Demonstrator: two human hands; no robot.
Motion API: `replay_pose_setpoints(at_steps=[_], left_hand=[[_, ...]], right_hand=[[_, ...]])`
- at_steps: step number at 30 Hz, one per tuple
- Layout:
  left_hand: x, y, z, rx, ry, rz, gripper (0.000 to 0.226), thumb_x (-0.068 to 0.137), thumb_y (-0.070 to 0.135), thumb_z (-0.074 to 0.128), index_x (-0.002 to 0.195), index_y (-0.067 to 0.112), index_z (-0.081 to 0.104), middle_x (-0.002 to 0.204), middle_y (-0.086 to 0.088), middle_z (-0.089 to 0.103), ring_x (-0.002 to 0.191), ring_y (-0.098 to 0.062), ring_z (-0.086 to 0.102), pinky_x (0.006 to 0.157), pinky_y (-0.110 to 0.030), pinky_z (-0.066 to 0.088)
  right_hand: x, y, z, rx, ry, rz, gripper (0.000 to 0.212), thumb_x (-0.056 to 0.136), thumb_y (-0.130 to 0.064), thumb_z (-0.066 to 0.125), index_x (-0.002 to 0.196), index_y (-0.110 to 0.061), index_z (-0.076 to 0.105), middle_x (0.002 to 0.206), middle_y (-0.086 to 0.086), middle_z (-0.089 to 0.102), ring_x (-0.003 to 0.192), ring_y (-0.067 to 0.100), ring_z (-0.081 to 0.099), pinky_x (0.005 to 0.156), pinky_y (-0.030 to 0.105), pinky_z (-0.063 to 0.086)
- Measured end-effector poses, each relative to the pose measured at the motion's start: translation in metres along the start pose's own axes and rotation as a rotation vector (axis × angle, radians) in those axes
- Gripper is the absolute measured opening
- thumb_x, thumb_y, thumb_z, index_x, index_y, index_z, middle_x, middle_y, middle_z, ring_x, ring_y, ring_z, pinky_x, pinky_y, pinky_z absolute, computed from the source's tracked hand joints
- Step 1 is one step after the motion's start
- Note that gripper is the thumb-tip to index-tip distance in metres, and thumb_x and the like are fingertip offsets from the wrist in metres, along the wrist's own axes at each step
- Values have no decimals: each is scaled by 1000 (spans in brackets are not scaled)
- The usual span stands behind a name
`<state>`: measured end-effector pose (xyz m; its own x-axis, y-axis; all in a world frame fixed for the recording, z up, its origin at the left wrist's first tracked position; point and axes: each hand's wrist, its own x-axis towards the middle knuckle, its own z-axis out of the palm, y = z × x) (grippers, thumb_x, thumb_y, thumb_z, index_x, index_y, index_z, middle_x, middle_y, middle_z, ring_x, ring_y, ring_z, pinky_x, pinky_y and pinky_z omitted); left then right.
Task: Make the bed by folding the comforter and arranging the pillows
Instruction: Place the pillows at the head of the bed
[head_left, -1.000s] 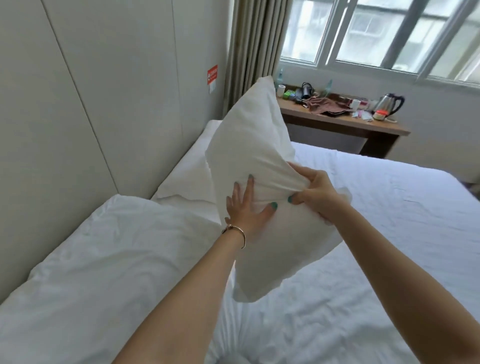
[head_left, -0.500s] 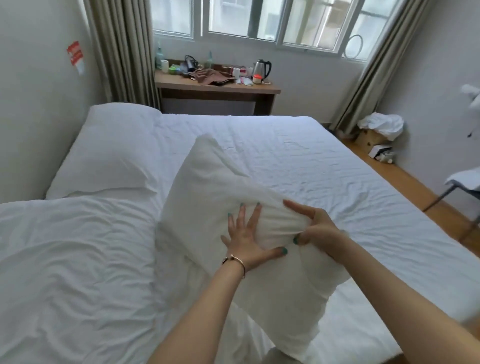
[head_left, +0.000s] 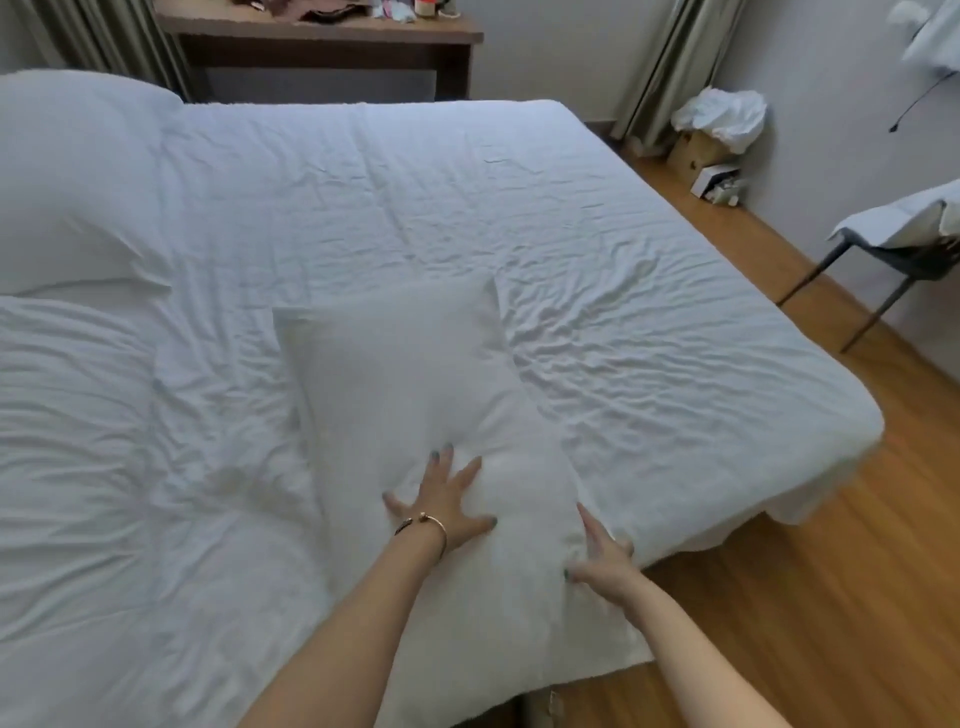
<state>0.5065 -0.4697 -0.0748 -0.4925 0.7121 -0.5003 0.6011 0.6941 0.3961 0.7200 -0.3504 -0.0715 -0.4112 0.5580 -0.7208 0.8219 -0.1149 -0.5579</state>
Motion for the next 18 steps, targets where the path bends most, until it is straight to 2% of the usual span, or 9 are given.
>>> replay_pose_setpoints(at_steps=[2, 3, 6, 8, 13, 18], left_hand=[[3, -2, 36, 126, 23, -39, 90, 76, 76, 46, 143, 58, -10, 155, 16, -29, 143, -9, -27, 102, -76, -3], [3, 3, 50, 147, 67, -67, 90, 76, 80, 42, 141, 58, -17, 154, 16, -32, 142, -11, -31, 101, -76, -4], [2, 25, 78, 129, 202, -223, 90, 75, 85, 29, 132, 57, -34, 144, 15, -47, 138, -19, -39, 100, -75, -2], [-3, 30, 87, 87, 230, -309, 87, 75, 87, 24, 127, 57, -39, 136, 15, -55, 137, -21, -40, 101, -75, 1], [-28, 30, 95, -178, 213, -535, 82, 69, 92, 21, 126, 67, -32, 149, 11, -42, 140, -22, -35, 104, -74, 4], [-18, 25, 82, -594, 283, -759, 80, 75, 86, 32, 136, 66, -16, 156, 7, -31, 144, -25, -27, 105, -75, 1]], right_hand=[[25, 12, -10, -141, 88, 121, 80, 82, -25, 64, 150, -41, 25, 155, 8, 0, 141, 36, 15, 113, 44, 28], [36, 12, -15, -195, 129, 108, 73, 84, -33, 63, 149, -38, 29, 156, 6, -3, 141, 35, 17, 114, 44, 27], [63, -2, -23, -156, 82, -166, 63, 93, -35, 56, 150, -22, 33, 161, 3, 0, 145, 24, 20, 117, 40, 23], [71, -20, -21, -252, 15, -345, 61, 97, -37, 52, 152, -26, 29, 162, 1, 7, 148, 21, 15, 118, 38, 20], [87, -60, -7, -757, 3, -602, 61, 97, -46, 45, 151, -30, 24, 161, -3, 13, 146, 29, 12, 111, 50, 31], [105, -82, 8, -908, -80, -705, 58, 101, -50, 31, 153, -38, 8, 163, -10, -4, 150, 22, -7, 117, 55, 6]])
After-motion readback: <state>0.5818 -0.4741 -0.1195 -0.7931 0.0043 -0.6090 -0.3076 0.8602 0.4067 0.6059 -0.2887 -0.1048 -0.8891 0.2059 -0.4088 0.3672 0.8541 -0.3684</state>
